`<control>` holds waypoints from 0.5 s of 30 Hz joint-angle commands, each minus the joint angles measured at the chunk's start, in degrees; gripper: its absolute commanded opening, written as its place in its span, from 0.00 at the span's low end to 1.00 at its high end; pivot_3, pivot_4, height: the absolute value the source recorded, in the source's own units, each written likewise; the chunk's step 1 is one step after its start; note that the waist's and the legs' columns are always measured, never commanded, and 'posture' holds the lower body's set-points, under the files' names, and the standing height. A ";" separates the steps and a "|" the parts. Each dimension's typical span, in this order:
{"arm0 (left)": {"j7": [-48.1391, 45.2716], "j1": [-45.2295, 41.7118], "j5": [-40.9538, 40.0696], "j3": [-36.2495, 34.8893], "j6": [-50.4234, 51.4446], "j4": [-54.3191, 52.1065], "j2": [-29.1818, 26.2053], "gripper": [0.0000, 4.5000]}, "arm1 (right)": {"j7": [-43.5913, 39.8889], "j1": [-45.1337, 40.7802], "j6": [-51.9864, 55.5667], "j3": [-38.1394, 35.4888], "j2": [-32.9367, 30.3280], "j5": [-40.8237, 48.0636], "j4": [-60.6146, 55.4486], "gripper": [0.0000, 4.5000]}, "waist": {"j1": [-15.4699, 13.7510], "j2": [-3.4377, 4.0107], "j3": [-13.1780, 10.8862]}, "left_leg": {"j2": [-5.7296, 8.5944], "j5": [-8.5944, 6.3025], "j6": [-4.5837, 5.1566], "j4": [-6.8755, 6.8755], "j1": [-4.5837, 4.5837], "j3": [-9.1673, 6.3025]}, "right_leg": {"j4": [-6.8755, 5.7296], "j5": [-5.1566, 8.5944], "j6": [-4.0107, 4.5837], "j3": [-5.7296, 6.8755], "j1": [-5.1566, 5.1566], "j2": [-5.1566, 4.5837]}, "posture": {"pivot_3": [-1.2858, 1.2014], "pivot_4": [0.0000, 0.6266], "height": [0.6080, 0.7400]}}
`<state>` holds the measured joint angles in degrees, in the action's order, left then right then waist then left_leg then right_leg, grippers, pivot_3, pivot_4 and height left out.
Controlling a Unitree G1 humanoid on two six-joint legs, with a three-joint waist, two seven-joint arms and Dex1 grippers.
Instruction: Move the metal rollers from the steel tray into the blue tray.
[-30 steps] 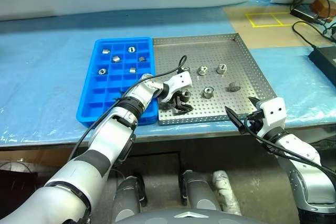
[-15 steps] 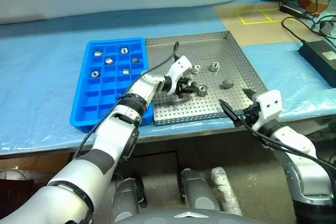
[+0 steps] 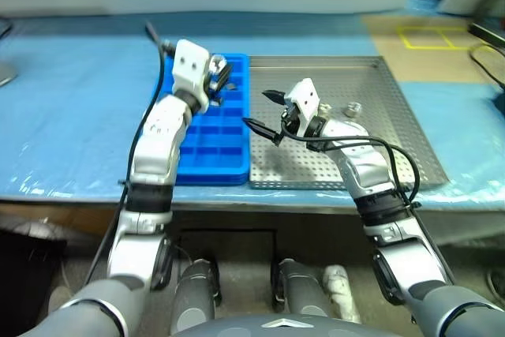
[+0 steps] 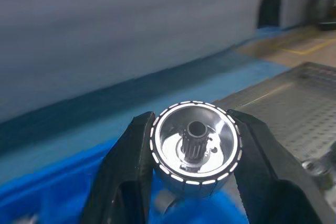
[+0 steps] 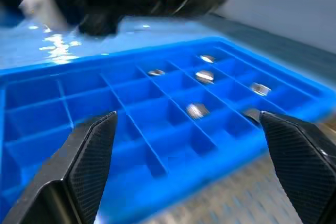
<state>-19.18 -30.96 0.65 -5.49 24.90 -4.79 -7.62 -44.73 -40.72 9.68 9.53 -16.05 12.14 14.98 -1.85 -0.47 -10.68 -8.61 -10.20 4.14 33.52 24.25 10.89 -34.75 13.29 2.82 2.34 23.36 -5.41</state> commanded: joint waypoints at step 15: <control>6.49 7.24 -0.30 -0.22 9.07 -10.23 -4.54 0.38 | -6.40 -4.26 -7.16 -0.09 3.70 -1.42 7.49 1.00 | -5.27 0.03 -0.04 | -0.15 0.21 -0.75 0.41 -0.19 -0.06 | -0.07 -0.20 -0.06 -0.01 -0.32 0.03 | 0.57 0.24 1.00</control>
<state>-11.94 -22.18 1.07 -6.36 34.96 -14.46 -11.39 -51.16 -45.28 3.00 9.97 -12.59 10.42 25.47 -7.12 -0.44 -10.72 -8.78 -9.95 3.33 33.82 24.06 10.84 -34.82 13.09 2.75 2.35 23.08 -5.34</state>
